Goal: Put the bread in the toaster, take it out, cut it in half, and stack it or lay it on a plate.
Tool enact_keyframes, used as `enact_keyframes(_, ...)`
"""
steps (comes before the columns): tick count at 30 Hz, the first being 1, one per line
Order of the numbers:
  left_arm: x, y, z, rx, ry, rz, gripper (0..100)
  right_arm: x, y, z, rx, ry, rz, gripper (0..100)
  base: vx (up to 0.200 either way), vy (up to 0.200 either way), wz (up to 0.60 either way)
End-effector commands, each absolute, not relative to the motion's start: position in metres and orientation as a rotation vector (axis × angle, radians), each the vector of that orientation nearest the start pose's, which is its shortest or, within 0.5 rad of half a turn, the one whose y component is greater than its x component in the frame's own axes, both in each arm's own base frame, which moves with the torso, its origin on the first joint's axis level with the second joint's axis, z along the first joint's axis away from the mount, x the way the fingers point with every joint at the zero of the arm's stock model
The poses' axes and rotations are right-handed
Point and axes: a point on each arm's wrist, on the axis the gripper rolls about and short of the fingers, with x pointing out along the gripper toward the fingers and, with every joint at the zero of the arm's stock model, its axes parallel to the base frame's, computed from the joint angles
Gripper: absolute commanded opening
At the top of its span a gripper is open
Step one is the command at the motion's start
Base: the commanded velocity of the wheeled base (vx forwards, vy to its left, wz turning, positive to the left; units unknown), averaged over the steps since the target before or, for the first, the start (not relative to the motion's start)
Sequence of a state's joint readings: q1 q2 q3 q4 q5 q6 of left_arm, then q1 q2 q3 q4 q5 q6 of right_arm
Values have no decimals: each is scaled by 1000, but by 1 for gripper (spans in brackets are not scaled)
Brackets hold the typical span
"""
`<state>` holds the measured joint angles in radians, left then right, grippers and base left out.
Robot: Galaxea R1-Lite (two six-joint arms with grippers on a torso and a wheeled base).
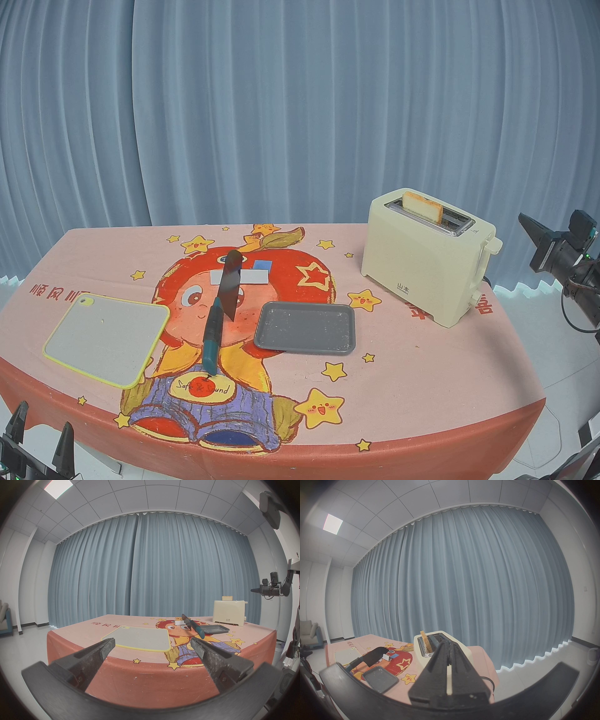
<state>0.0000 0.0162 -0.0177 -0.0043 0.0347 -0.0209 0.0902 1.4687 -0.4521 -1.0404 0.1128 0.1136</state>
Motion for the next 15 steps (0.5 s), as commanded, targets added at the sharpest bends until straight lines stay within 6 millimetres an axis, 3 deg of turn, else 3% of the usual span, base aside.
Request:
enact_keyframes(1,-22,1,76,-21,4,35,100,246,25,164,114,59,200,0,0,0,0)
enact_keyframes(8,-22,1,76,-21,4,35,100,260,27,140,114,75,203,0,0,0,0)
enact_keyframes(15,-22,1,76,-21,6,35,100,263,28,128,112,105,201,0,0,0,0)
